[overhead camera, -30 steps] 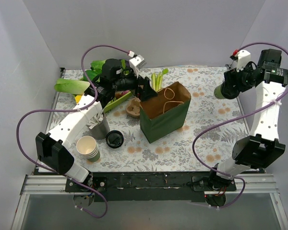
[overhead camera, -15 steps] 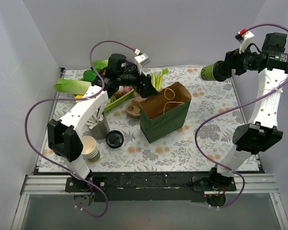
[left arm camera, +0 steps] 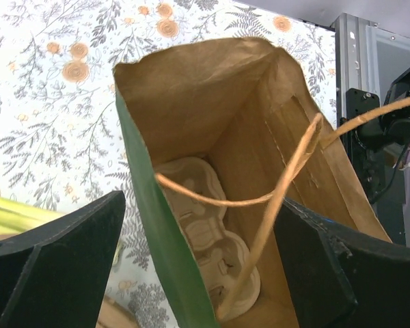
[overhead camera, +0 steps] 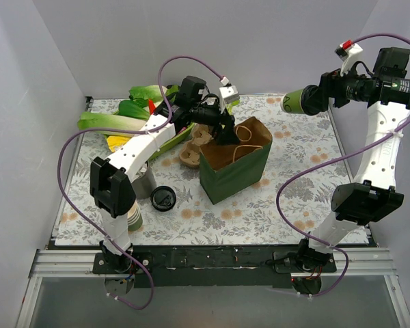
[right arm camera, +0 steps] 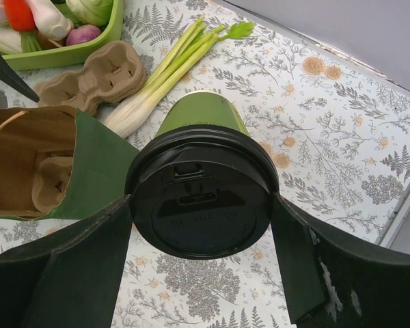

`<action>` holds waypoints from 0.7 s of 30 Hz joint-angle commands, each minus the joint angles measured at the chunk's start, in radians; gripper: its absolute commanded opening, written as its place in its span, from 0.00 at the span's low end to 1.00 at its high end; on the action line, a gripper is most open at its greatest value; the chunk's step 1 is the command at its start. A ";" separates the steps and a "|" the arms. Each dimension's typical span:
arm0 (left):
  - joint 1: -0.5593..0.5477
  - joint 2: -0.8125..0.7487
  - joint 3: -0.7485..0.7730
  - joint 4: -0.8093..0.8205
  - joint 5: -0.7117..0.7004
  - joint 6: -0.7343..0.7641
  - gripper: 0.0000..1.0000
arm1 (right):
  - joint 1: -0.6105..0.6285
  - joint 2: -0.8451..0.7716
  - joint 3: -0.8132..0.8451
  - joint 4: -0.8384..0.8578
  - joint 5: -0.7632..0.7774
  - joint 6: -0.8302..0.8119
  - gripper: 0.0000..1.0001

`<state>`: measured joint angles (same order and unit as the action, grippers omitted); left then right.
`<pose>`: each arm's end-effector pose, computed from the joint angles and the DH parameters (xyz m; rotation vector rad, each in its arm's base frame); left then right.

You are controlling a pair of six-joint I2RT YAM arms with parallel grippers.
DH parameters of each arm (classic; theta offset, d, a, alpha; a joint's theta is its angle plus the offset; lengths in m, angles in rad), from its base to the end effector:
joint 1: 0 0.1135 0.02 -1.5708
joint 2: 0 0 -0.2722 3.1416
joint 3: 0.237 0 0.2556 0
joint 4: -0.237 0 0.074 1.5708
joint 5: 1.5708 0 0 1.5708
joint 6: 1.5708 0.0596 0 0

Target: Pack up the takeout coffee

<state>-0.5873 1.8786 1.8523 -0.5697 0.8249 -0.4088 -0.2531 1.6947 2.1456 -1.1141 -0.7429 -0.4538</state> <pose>0.3480 -0.2842 0.3621 0.7214 2.1978 -1.4368 0.3432 -0.0471 0.4733 -0.5868 1.9800 0.3989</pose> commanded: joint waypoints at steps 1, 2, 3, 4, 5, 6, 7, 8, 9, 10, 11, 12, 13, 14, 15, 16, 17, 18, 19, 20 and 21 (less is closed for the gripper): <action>-0.013 0.027 0.071 -0.012 0.010 -0.005 0.85 | 0.006 -0.030 -0.016 0.039 -0.030 0.023 0.01; -0.013 0.031 0.074 -0.007 0.011 -0.016 0.83 | 0.006 -0.032 -0.029 0.039 -0.029 0.023 0.01; -0.014 0.039 0.076 0.005 0.014 -0.025 0.82 | 0.006 -0.038 -0.035 0.042 -0.029 0.023 0.01; -0.014 0.042 0.074 0.013 0.014 -0.031 0.81 | 0.008 -0.040 -0.041 0.043 -0.029 0.023 0.01; -0.014 0.042 0.073 0.022 0.013 -0.039 0.78 | 0.008 -0.041 -0.053 0.046 -0.029 0.024 0.01; -0.014 0.047 0.074 0.034 0.014 -0.053 0.69 | 0.008 -0.046 -0.056 0.051 -0.029 0.029 0.01; -0.014 0.048 0.076 0.037 0.014 -0.054 0.65 | 0.008 -0.047 -0.059 0.054 -0.029 0.033 0.01; -0.013 0.053 0.079 0.039 0.008 -0.059 0.60 | 0.008 -0.049 -0.061 0.054 -0.032 0.036 0.01; -0.013 0.057 0.082 0.044 -0.003 -0.074 0.53 | 0.008 -0.047 -0.062 0.057 -0.038 0.038 0.01; -0.013 0.062 0.088 0.047 -0.027 -0.084 0.49 | 0.008 -0.047 -0.062 0.057 -0.041 0.041 0.01; -0.013 0.063 0.093 0.047 -0.038 -0.094 0.45 | 0.009 -0.047 -0.062 0.056 -0.042 0.043 0.01; -0.014 0.065 0.096 0.050 -0.044 -0.102 0.38 | 0.009 -0.050 -0.061 0.056 -0.049 0.043 0.01; -0.014 0.066 0.100 0.051 -0.046 -0.108 0.36 | 0.009 -0.053 -0.059 0.053 -0.050 0.038 0.01; -0.013 0.068 0.105 0.054 -0.043 -0.111 0.35 | 0.009 -0.055 -0.058 0.051 -0.052 0.035 0.01; -0.014 0.067 0.105 0.065 -0.038 -0.117 0.33 | 0.011 -0.061 -0.052 0.048 -0.059 0.026 0.01; -0.014 0.063 0.104 0.073 -0.032 -0.136 0.28 | 0.011 -0.064 -0.046 0.031 -0.068 0.017 0.01; -0.014 0.062 0.102 0.080 -0.021 -0.143 0.24 | 0.015 -0.067 -0.035 0.017 -0.084 -0.011 0.01; -0.014 0.062 0.102 0.093 -0.015 -0.153 0.20 | 0.024 -0.072 -0.020 0.004 -0.111 -0.026 0.01; -0.014 0.060 0.102 0.097 -0.012 -0.168 0.00 | 0.031 -0.076 0.009 -0.009 -0.124 -0.043 0.01; -0.014 0.056 0.097 0.103 -0.024 -0.183 0.00 | 0.041 -0.079 0.026 -0.038 -0.133 -0.086 0.01; -0.014 0.050 0.075 0.132 -0.029 -0.188 0.00 | 0.064 -0.095 0.039 -0.050 -0.138 -0.104 0.01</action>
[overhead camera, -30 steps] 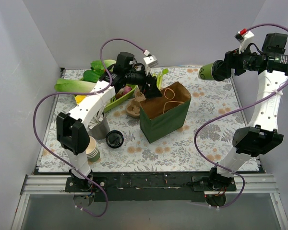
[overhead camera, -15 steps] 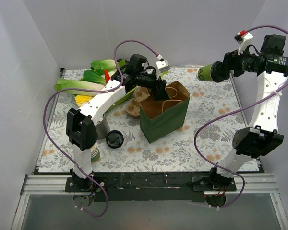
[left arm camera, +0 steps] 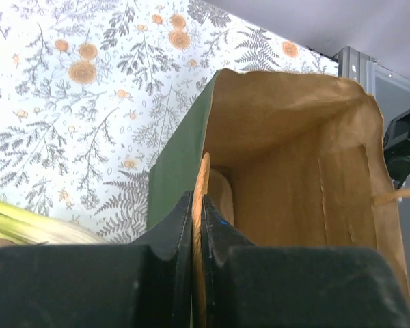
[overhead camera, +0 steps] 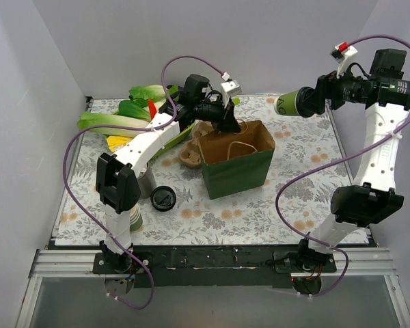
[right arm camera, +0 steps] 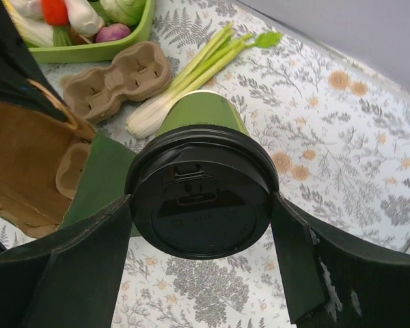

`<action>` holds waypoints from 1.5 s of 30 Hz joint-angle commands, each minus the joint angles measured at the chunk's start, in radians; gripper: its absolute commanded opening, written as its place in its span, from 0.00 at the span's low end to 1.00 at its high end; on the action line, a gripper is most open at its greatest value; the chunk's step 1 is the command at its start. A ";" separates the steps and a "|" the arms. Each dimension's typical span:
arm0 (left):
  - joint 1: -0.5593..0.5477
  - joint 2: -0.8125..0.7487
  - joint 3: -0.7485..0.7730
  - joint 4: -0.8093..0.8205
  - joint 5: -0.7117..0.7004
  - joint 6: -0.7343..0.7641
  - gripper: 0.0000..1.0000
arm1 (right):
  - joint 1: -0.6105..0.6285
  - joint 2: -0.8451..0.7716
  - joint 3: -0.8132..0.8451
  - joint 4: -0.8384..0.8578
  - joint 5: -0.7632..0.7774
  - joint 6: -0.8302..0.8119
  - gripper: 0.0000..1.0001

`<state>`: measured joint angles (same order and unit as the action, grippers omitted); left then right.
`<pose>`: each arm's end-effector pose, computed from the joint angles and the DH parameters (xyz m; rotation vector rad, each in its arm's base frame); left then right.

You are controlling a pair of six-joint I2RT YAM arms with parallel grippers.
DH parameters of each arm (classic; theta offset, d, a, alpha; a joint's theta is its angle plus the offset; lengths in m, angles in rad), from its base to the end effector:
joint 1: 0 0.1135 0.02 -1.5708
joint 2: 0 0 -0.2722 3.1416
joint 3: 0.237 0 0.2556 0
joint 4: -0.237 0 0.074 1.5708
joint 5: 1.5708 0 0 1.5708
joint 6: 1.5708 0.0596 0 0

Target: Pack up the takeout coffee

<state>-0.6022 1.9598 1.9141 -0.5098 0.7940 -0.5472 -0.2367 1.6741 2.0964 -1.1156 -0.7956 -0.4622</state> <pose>0.3653 -0.3027 0.3529 0.5895 2.2464 -1.4799 0.3396 -0.0381 0.4669 -0.6258 1.9711 0.4751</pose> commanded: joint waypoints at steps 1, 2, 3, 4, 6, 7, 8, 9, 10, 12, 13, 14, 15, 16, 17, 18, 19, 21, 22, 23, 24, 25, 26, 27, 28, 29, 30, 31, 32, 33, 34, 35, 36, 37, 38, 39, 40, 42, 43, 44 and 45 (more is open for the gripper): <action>0.002 -0.038 0.000 0.080 -0.004 -0.048 0.00 | 0.062 -0.083 0.100 -0.056 -0.079 -0.113 0.01; 0.001 -0.053 -0.010 0.092 -0.010 -0.046 0.00 | 0.088 -0.097 0.100 -0.065 -0.074 -0.131 0.01; 0.001 -0.059 -0.024 0.106 -0.022 -0.042 0.00 | 0.103 -0.128 0.097 -0.067 -0.057 -0.165 0.01; 0.001 -0.064 -0.024 0.105 -0.027 -0.034 0.00 | 0.118 -0.145 0.091 -0.067 -0.044 -0.176 0.01; 0.002 -0.070 -0.023 0.099 -0.032 -0.022 0.00 | 0.158 -0.197 0.070 -0.049 0.001 -0.191 0.01; 0.001 -0.071 -0.020 0.097 -0.030 -0.019 0.00 | 0.166 -0.211 0.064 -0.041 0.007 -0.196 0.01; 0.002 -0.073 -0.018 0.097 -0.032 -0.019 0.00 | 0.174 -0.227 0.062 -0.035 0.010 -0.205 0.01; 0.002 -0.073 -0.017 0.094 -0.030 -0.020 0.00 | 0.186 -0.256 0.062 -0.014 0.024 -0.208 0.01; -0.001 -0.073 -0.007 0.091 -0.045 -0.020 0.00 | 0.189 -0.270 0.065 -0.004 0.022 -0.220 0.01; -0.005 -0.073 -0.001 0.082 -0.056 -0.019 0.00 | 0.194 -0.309 0.070 0.002 -0.002 -0.243 0.01; -0.008 -0.076 -0.001 0.082 -0.068 -0.017 0.00 | 0.195 -0.321 0.065 -0.009 -0.014 -0.269 0.01; -0.011 -0.079 -0.001 0.082 -0.075 -0.014 0.00 | 0.206 -0.341 0.057 -0.016 -0.023 -0.279 0.01; -0.024 -0.084 -0.001 0.079 -0.085 -0.010 0.00 | 0.214 -0.350 0.024 -0.027 -0.040 -0.283 0.01; -0.031 -0.093 -0.004 0.080 -0.099 0.010 0.00 | 0.223 -0.358 0.001 -0.050 -0.043 -0.285 0.01; -0.039 -0.098 -0.006 0.079 -0.108 0.019 0.00 | 0.235 -0.372 -0.025 -0.062 -0.042 -0.291 0.01; -0.053 -0.101 -0.007 0.079 -0.116 0.029 0.00 | 0.247 -0.378 -0.076 -0.072 -0.039 -0.296 0.01; -0.057 -0.105 -0.006 0.077 -0.121 0.033 0.00 | 0.270 -0.384 -0.091 -0.091 -0.037 -0.303 0.01; -0.070 -0.107 -0.001 0.073 -0.131 0.029 0.00 | 0.290 -0.395 -0.124 -0.105 -0.033 -0.335 0.01; -0.074 -0.105 0.002 0.068 -0.140 0.021 0.00 | 0.296 -0.399 -0.153 -0.113 -0.030 -0.352 0.01; -0.077 -0.105 0.008 0.064 -0.153 0.020 0.00 | 0.312 -0.405 -0.167 -0.131 -0.022 -0.387 0.01; -0.083 -0.107 0.008 0.060 -0.156 0.020 0.00 | 0.321 -0.407 -0.179 -0.139 0.005 -0.404 0.01; -0.087 -0.110 0.008 0.057 -0.157 0.020 0.00 | 0.327 -0.409 -0.196 -0.144 0.018 -0.418 0.01; -0.090 -0.114 0.007 0.054 -0.168 0.024 0.00 | 0.342 -0.409 -0.200 -0.151 0.030 -0.432 0.01; -0.096 -0.119 0.005 0.053 -0.174 0.026 0.00 | 0.349 -0.407 -0.205 -0.148 0.062 -0.446 0.01; -0.100 -0.122 0.002 0.053 -0.182 0.026 0.00 | 0.358 -0.402 -0.205 -0.145 0.079 -0.449 0.01; -0.105 -0.128 -0.001 0.051 -0.193 0.029 0.00 | 0.373 -0.390 -0.202 -0.148 0.088 -0.458 0.01; -0.113 -0.130 0.002 0.050 -0.215 0.029 0.00 | 0.384 -0.383 -0.199 -0.165 0.096 -0.484 0.01; -0.119 -0.130 0.006 0.047 -0.229 0.029 0.00 | 0.398 -0.376 -0.196 -0.174 0.105 -0.496 0.01; -0.123 -0.128 0.013 0.036 -0.240 0.035 0.00 | 0.439 -0.366 -0.196 -0.176 0.131 -0.504 0.01; -0.134 -0.127 0.031 0.030 -0.265 0.036 0.00 | 0.462 -0.366 -0.202 -0.187 0.148 -0.527 0.01; -0.139 -0.124 0.042 0.022 -0.274 0.038 0.00 | 0.488 -0.364 -0.211 -0.188 0.171 -0.538 0.01; -0.142 -0.124 0.049 0.007 -0.279 0.038 0.00 | 0.544 -0.364 -0.231 -0.194 0.224 -0.549 0.01; -0.148 -0.121 0.060 -0.001 -0.291 0.036 0.00 | 0.571 -0.363 -0.245 -0.193 0.249 -0.556 0.01; -0.149 -0.121 0.068 -0.007 -0.292 0.036 0.00 | 0.609 -0.364 -0.256 -0.194 0.271 -0.564 0.01; -0.149 -0.124 0.068 -0.015 -0.292 0.033 0.00 | 0.625 -0.364 -0.266 -0.190 0.288 -0.564 0.01; -0.151 -0.128 0.068 -0.018 -0.289 0.030 0.00 | 0.638 -0.366 -0.286 -0.187 0.311 -0.563 0.01; -0.151 -0.133 0.056 -0.019 -0.283 0.029 0.00 | 0.651 -0.366 -0.297 -0.170 0.323 -0.558 0.01; -0.153 -0.140 0.043 -0.019 -0.280 0.020 0.00 | 0.683 -0.384 -0.341 -0.152 0.361 -0.556 0.01; -0.154 -0.150 0.037 -0.019 -0.273 0.013 0.00 | 0.694 -0.393 -0.361 -0.130 0.377 -0.556 0.01; -0.154 -0.153 0.030 -0.016 -0.271 0.007 0.00 | 0.712 -0.408 -0.380 -0.121 0.407 -0.556 0.01; -0.156 -0.156 0.026 -0.018 -0.265 0.003 0.00 | 0.721 -0.415 -0.416 -0.116 0.420 -0.559 0.01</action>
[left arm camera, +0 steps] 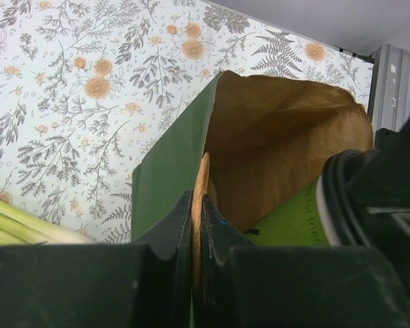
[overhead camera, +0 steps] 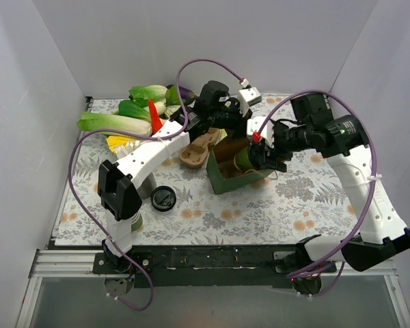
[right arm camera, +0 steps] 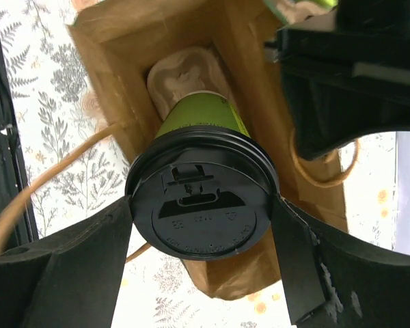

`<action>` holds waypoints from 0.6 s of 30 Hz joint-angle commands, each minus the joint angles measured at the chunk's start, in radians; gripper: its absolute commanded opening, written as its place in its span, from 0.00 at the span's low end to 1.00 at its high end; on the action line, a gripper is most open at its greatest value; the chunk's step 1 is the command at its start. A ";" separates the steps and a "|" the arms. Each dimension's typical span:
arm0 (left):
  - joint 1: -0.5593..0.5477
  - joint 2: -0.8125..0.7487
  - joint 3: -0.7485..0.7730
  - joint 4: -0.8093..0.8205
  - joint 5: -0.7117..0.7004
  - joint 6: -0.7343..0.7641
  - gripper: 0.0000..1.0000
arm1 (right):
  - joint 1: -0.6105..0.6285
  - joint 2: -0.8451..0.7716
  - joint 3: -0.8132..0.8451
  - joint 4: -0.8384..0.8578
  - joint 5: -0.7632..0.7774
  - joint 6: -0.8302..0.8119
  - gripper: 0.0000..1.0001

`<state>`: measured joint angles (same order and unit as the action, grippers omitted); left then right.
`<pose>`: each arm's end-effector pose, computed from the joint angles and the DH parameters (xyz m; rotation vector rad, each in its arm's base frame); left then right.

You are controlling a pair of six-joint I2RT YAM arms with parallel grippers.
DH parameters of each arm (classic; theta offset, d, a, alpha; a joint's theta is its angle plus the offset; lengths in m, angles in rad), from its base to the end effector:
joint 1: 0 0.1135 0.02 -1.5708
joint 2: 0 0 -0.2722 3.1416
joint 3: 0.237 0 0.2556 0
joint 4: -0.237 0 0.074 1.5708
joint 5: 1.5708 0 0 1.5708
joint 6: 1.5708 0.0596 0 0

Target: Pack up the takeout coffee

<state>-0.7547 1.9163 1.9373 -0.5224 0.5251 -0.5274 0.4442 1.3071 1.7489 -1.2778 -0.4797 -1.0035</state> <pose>0.3215 -0.3434 0.3745 0.6109 2.1946 -1.2814 0.1986 0.1250 0.4426 -1.6832 1.5779 0.2959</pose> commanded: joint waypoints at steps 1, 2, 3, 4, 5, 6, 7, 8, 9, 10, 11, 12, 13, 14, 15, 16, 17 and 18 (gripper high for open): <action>-0.003 -0.117 0.000 -0.007 0.007 -0.023 0.00 | 0.050 -0.054 -0.084 0.046 0.115 -0.024 0.01; -0.005 -0.120 -0.004 -0.007 0.015 -0.026 0.00 | 0.068 -0.064 -0.100 0.046 0.137 -0.036 0.01; -0.005 -0.122 -0.005 -0.007 0.016 -0.029 0.00 | 0.077 -0.071 -0.120 0.047 0.148 -0.041 0.01; -0.006 -0.125 -0.008 -0.005 0.022 -0.031 0.00 | 0.096 -0.087 -0.152 0.047 0.157 -0.046 0.01; -0.006 -0.129 -0.009 -0.005 0.030 -0.037 0.00 | 0.105 -0.098 -0.175 0.055 0.176 -0.050 0.01; -0.006 -0.132 -0.012 -0.007 0.032 -0.037 0.00 | 0.111 -0.112 -0.196 0.061 0.182 -0.059 0.01; -0.008 -0.134 -0.017 -0.005 0.033 -0.042 0.00 | 0.125 -0.139 -0.242 0.072 0.190 -0.061 0.01; -0.008 -0.140 -0.020 -0.004 0.039 -0.046 0.00 | 0.129 -0.155 -0.264 0.083 0.197 -0.064 0.01; -0.008 -0.143 -0.035 -0.002 0.076 -0.046 0.00 | 0.136 -0.167 -0.282 0.109 0.213 -0.066 0.01; -0.008 -0.146 -0.046 -0.004 0.091 -0.039 0.00 | 0.148 -0.192 -0.302 0.124 0.222 -0.066 0.01; -0.012 -0.149 -0.057 -0.001 0.101 -0.043 0.00 | 0.154 -0.201 -0.322 0.142 0.239 -0.061 0.01; -0.012 -0.149 -0.067 -0.002 0.124 -0.051 0.00 | 0.156 -0.212 -0.331 0.185 0.245 -0.054 0.01; -0.012 -0.148 -0.078 -0.002 0.128 -0.059 0.00 | 0.162 -0.222 -0.336 0.204 0.253 -0.055 0.01; -0.012 -0.146 -0.081 -0.001 0.134 -0.066 0.00 | 0.163 -0.226 -0.342 0.221 0.272 -0.055 0.01; -0.012 -0.146 -0.084 0.001 0.139 -0.068 0.00 | 0.166 -0.226 -0.344 0.233 0.283 -0.058 0.01; -0.012 -0.146 -0.084 -0.001 0.148 -0.065 0.00 | 0.171 -0.221 -0.345 0.247 0.296 -0.064 0.01; -0.012 -0.146 -0.084 0.001 0.153 -0.063 0.00 | 0.171 -0.215 -0.344 0.250 0.312 -0.063 0.01; -0.012 -0.145 -0.086 -0.001 0.156 -0.060 0.00 | 0.172 -0.210 -0.341 0.255 0.319 -0.061 0.01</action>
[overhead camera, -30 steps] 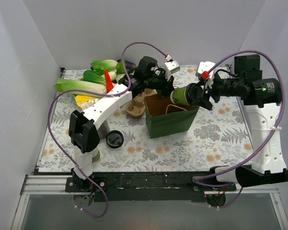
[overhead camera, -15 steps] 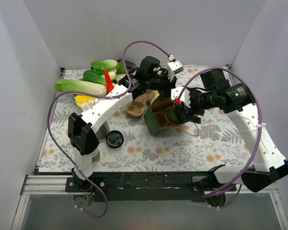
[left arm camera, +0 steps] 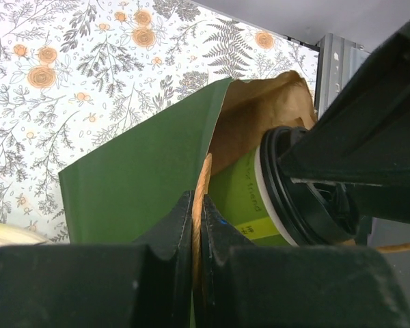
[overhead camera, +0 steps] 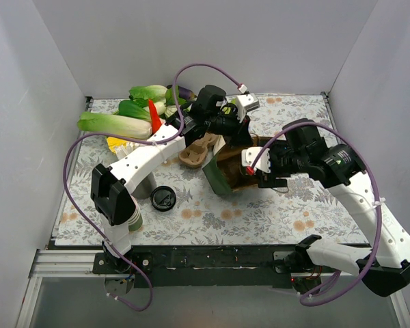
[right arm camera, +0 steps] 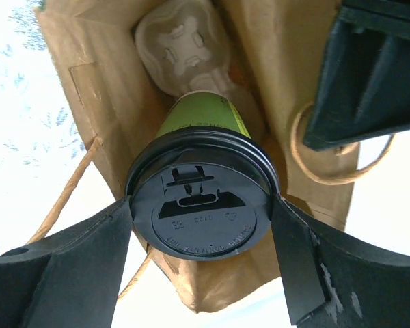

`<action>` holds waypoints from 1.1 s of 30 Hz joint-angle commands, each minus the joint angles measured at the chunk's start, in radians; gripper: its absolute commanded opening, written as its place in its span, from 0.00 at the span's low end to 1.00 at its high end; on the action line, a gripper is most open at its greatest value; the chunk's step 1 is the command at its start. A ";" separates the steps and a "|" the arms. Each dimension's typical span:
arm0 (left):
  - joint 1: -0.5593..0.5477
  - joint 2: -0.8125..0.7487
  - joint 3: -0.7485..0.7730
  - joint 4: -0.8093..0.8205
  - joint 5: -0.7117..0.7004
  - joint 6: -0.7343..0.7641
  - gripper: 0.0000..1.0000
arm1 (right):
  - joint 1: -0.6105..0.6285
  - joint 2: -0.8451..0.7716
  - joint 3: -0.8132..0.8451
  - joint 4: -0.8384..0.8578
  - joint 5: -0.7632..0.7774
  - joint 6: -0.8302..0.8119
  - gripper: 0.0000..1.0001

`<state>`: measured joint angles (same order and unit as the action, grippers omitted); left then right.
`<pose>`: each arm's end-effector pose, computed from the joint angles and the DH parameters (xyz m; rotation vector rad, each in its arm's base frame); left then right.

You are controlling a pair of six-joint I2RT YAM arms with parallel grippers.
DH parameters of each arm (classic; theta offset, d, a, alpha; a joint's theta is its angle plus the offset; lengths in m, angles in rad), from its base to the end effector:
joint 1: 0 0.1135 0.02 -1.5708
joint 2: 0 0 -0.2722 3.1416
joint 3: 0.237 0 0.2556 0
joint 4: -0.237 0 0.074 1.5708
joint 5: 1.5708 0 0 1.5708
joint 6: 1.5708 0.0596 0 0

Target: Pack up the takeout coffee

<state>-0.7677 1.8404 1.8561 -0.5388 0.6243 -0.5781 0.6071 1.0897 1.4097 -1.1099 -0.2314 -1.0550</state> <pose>0.2967 -0.3348 0.3786 0.6433 2.2447 -1.4058 0.1597 0.1276 0.3962 -1.7977 1.4897 0.0511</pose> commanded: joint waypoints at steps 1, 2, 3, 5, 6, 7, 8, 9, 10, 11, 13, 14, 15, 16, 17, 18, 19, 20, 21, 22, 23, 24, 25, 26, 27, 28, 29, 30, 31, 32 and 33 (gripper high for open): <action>0.001 -0.066 -0.005 0.016 0.061 -0.011 0.00 | 0.011 0.016 0.001 0.097 0.073 -0.008 0.01; 0.001 -0.066 -0.005 0.017 0.063 -0.012 0.00 | 0.014 0.021 0.003 0.102 0.073 -0.010 0.01; -0.001 -0.061 -0.005 0.017 0.064 -0.015 0.00 | 0.019 0.025 0.003 0.105 0.079 -0.011 0.01; -0.001 -0.061 -0.008 0.017 0.061 -0.026 0.00 | 0.051 0.038 -0.003 0.105 0.113 -0.042 0.01; -0.001 -0.061 -0.008 0.019 0.060 -0.026 0.00 | 0.060 0.036 -0.011 0.107 0.125 -0.055 0.01; -0.001 -0.061 -0.008 0.019 0.060 -0.023 0.00 | 0.072 0.030 -0.032 0.116 0.141 -0.066 0.01; -0.001 -0.063 -0.009 0.020 0.061 -0.022 0.00 | 0.077 0.026 -0.047 0.139 0.155 -0.080 0.01; 0.001 -0.063 -0.012 0.022 0.061 -0.020 0.00 | 0.082 0.019 -0.060 0.150 0.170 -0.101 0.01; 0.001 -0.060 -0.011 0.020 0.064 -0.017 0.00 | 0.083 0.010 -0.072 0.165 0.172 -0.111 0.01; 0.001 -0.056 -0.012 0.022 0.064 -0.014 0.00 | 0.085 0.009 -0.069 0.176 0.170 -0.114 0.01; 0.001 -0.049 -0.005 0.023 0.063 -0.016 0.00 | 0.088 0.010 -0.048 0.197 0.135 -0.117 0.01; -0.001 -0.046 -0.002 0.023 0.063 -0.017 0.00 | 0.089 0.013 -0.026 0.202 0.123 -0.119 0.01; 0.001 -0.040 0.002 0.022 0.063 -0.017 0.00 | 0.089 0.016 -0.014 0.202 0.106 -0.117 0.01; 0.001 -0.038 0.003 0.023 0.063 -0.017 0.00 | 0.091 0.024 -0.005 0.199 0.101 -0.122 0.01; 0.001 -0.035 0.005 0.023 0.064 -0.019 0.00 | 0.092 0.029 0.012 0.190 0.093 -0.129 0.01; 0.001 -0.030 0.009 0.023 0.063 -0.017 0.00 | 0.091 0.030 0.015 0.182 0.083 -0.137 0.01; 0.001 -0.027 0.015 0.020 0.061 -0.017 0.00 | 0.091 0.030 0.018 0.177 0.080 -0.138 0.01; 0.001 -0.026 0.017 0.019 0.061 -0.017 0.00 | 0.091 0.030 0.026 0.176 0.069 -0.134 0.01; 0.001 -0.023 0.021 0.016 0.060 -0.017 0.00 | 0.091 0.032 0.041 0.173 0.049 -0.131 0.01; 0.001 -0.017 0.029 0.013 0.060 -0.014 0.00 | 0.091 0.035 0.049 0.159 0.043 -0.131 0.01; 0.002 -0.015 0.031 0.008 0.060 -0.012 0.00 | 0.091 0.035 0.052 0.159 0.041 -0.125 0.01; 0.002 -0.013 0.035 0.007 0.060 -0.011 0.00 | 0.091 0.038 0.051 0.156 0.052 -0.126 0.01; 0.004 -0.013 0.037 0.007 0.060 -0.008 0.00 | 0.092 0.041 0.043 0.156 0.064 -0.126 0.01; 0.004 -0.012 0.037 0.008 0.061 -0.006 0.00 | 0.092 0.042 0.037 0.160 0.073 -0.134 0.01; 0.004 -0.012 0.037 0.007 0.063 -0.006 0.00 | 0.092 0.042 0.028 0.162 0.090 -0.138 0.01; 0.002 -0.012 0.037 0.007 0.064 -0.006 0.00 | 0.091 0.044 0.009 0.166 0.096 -0.140 0.01; 0.004 -0.012 0.037 0.007 0.071 -0.006 0.00 | 0.091 0.045 0.002 0.170 0.101 -0.148 0.01; 0.004 -0.012 0.035 0.005 0.074 -0.009 0.00 | 0.092 0.047 -0.003 0.168 0.102 -0.151 0.01; 0.004 -0.010 0.035 0.005 0.075 -0.009 0.00 | 0.092 0.053 -0.020 0.168 0.106 -0.154 0.01; 0.004 -0.012 0.037 0.007 0.083 -0.009 0.00 | 0.094 0.055 -0.028 0.162 0.112 -0.160 0.01; 0.002 -0.012 0.034 0.005 0.086 -0.008 0.00 | 0.094 0.058 -0.035 0.154 0.113 -0.174 0.01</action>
<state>-0.7612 1.8439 1.8599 -0.5232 0.6575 -0.5873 0.6960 1.1366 1.4017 -0.9897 -0.1513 -1.1782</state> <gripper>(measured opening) 0.029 0.830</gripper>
